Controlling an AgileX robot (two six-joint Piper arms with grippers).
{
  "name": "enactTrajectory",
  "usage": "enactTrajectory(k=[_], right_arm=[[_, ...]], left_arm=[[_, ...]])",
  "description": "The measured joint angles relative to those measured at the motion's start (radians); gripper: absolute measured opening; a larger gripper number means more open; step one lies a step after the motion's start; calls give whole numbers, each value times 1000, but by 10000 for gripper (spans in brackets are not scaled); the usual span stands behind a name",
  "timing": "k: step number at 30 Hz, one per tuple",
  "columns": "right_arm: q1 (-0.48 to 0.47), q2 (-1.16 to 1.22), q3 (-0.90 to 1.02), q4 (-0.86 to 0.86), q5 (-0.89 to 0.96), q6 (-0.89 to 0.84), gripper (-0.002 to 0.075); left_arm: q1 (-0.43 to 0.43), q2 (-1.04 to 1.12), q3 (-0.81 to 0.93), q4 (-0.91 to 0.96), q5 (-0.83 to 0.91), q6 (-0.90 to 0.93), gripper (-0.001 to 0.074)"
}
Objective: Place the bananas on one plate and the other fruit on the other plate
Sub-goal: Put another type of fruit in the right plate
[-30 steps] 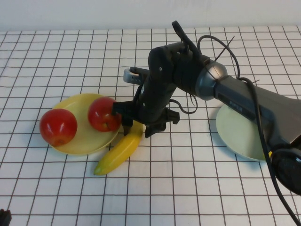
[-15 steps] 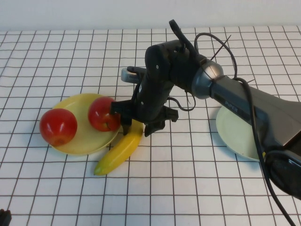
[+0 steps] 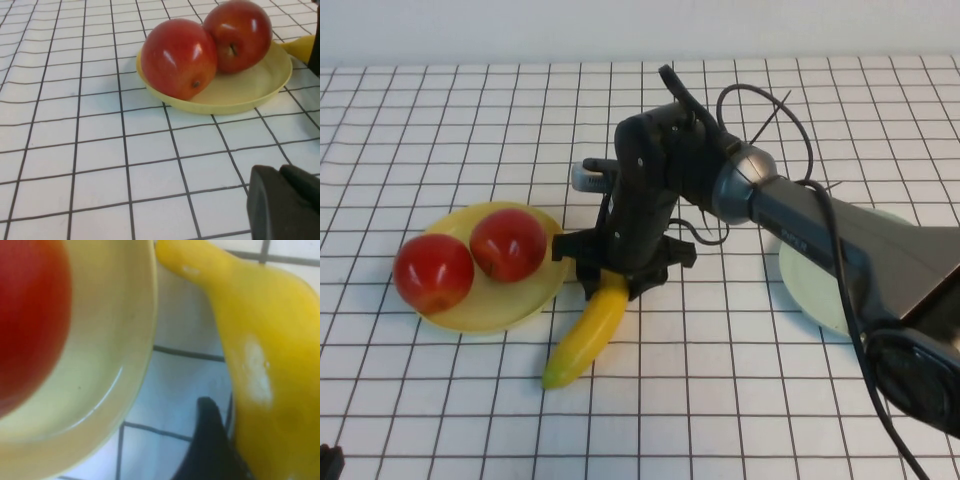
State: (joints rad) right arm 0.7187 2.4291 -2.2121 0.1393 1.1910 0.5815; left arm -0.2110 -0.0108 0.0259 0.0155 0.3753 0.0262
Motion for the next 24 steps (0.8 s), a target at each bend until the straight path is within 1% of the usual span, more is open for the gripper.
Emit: enactTrajectory(k=[1, 3, 8, 14, 18, 24], right_arm=[[0, 0, -2, -7, 0, 0, 386], [2, -2, -12, -23, 2, -16, 337], [8, -50, -7, -123, 33, -74, 337], [-17, -200, 10, -222, 40, -110, 336], [-53, -276, 79, -230, 40, -159, 335], [-151, -371, 286, -234, 42, -252, 335]], left_arm=[[0, 0, 0, 0, 0, 0, 1], [0, 0, 0, 0, 0, 0, 1], [0, 0, 0, 0, 0, 0, 1], [0, 0, 0, 0, 0, 0, 1], [0, 0, 0, 0, 0, 0, 1], [0, 0, 0, 0, 0, 0, 1]])
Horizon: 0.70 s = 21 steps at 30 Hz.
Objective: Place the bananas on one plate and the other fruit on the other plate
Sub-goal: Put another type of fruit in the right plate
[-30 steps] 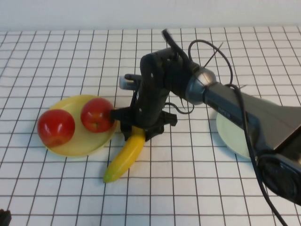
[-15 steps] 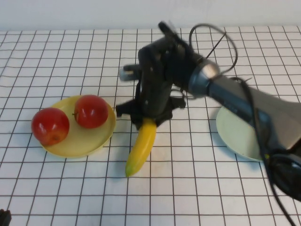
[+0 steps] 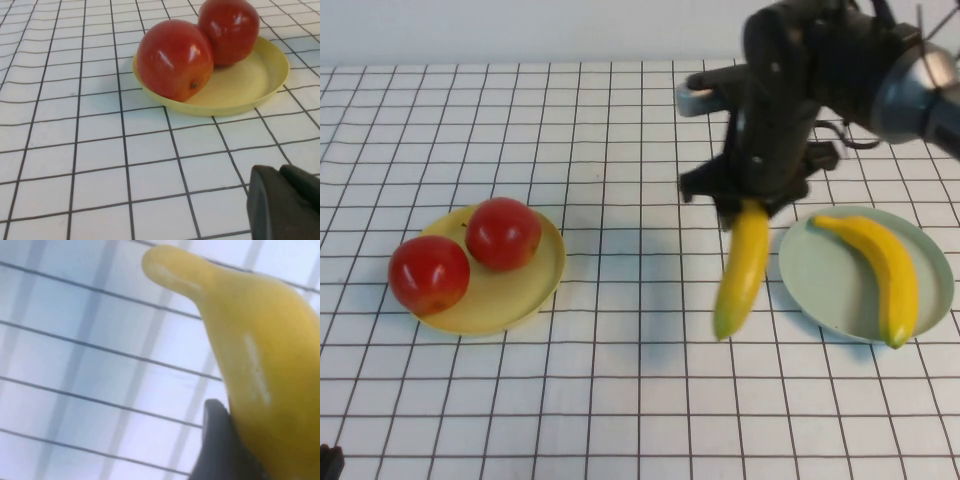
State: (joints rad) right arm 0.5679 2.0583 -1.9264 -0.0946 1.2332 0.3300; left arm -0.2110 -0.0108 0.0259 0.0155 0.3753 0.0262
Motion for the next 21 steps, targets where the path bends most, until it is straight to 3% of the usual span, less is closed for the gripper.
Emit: enactTrajectory(k=[10, 15, 21], right_arm=[[-172, -33, 158, -14, -2, -172, 335], [-198, -33, 189, -30, -4, -238, 336], [-202, -33, 214, -57, -4, -252, 401]], left_arm=[[0, 0, 0, 0, 0, 0, 1], [0, 0, 0, 0, 0, 0, 1], [0, 0, 0, 0, 0, 0, 1]])
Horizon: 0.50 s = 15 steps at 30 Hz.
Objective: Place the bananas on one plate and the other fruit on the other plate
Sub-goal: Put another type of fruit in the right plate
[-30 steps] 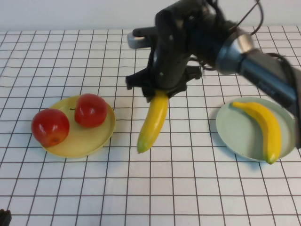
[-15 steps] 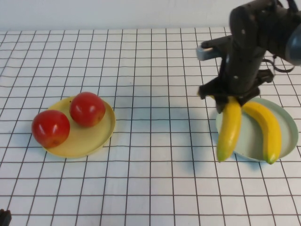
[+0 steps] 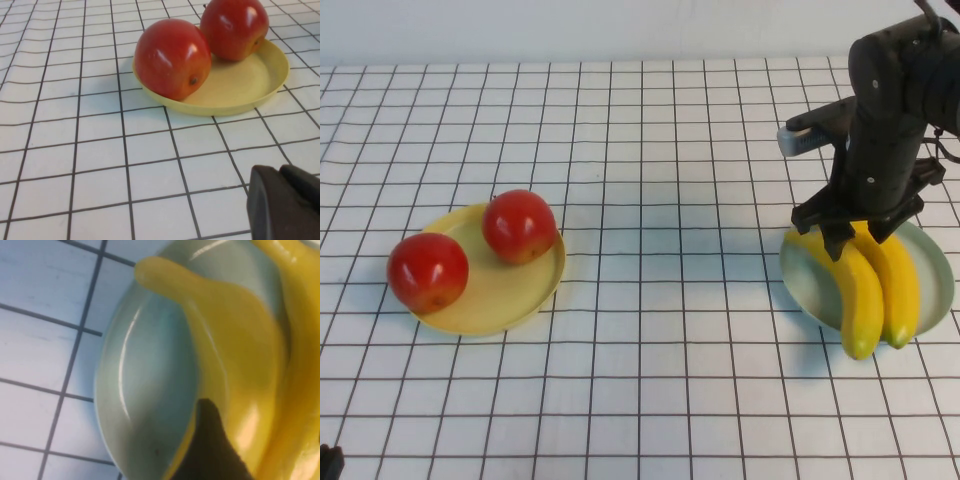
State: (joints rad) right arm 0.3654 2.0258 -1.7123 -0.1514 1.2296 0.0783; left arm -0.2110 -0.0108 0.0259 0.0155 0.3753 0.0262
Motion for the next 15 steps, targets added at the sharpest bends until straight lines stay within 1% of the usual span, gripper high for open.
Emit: enactTrajectory(k=[6, 9, 12, 13, 14, 15], right_arm=[[-4, 0, 2, 5, -2, -1, 414], [-4, -18, 4, 42, -6, -1, 386], [-4, -95, 52, 83, -75, -1, 283], [-4, -127, 85, 94, -121, -1, 228], [-4, -185, 127, 112, -191, 3, 155], [-4, -229, 179, 125, -243, 11, 107]], left_arm=[[0, 0, 0, 0, 0, 0, 1], [0, 0, 0, 0, 0, 0, 1], [0, 0, 0, 0, 0, 0, 1], [0, 0, 0, 0, 0, 0, 1], [0, 0, 0, 0, 0, 0, 1], [0, 0, 0, 0, 0, 0, 1]])
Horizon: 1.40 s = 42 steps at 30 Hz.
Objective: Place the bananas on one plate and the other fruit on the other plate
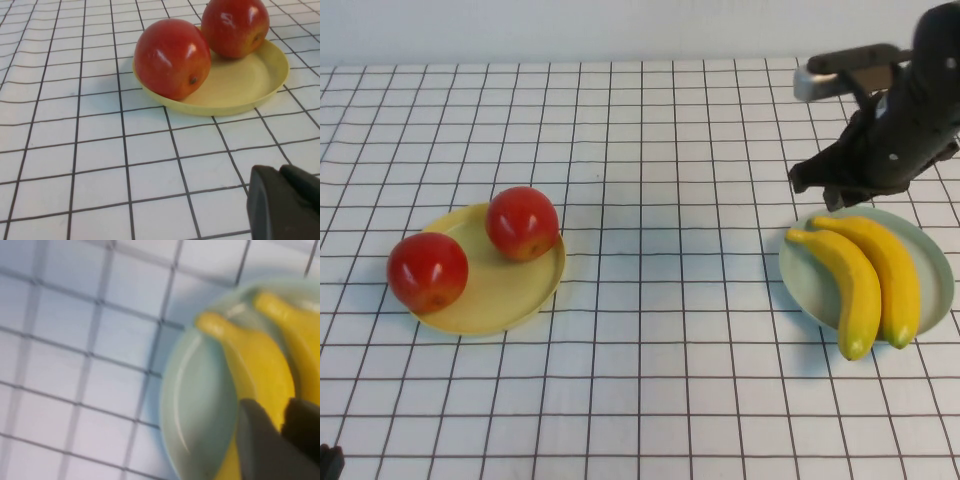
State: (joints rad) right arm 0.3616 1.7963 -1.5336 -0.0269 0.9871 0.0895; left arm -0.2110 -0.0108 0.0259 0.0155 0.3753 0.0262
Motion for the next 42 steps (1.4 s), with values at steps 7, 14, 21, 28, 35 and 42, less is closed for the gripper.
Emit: enactTrajectory(k=[7, 14, 21, 28, 35, 42], right_arm=[[0, -445, 458, 76, -481, 11, -6], [0, -893, 853, 70, -728, -11, -12], [0, -1234, 1094, 36, -759, -11, -14], [0, -1455, 1220, -32, -761, -11, -14], [-15, -1508, 1309, -51, -766, 4, -14], [-171, -1586, 1450, -45, -808, 11, -14]], left_arm=[[0, 0, 0, 0, 0, 0, 1], [0, 0, 0, 0, 0, 0, 1], [0, 0, 0, 0, 0, 0, 1], [0, 0, 0, 0, 0, 0, 1], [0, 0, 0, 0, 0, 0, 1], [0, 0, 0, 0, 0, 0, 1]])
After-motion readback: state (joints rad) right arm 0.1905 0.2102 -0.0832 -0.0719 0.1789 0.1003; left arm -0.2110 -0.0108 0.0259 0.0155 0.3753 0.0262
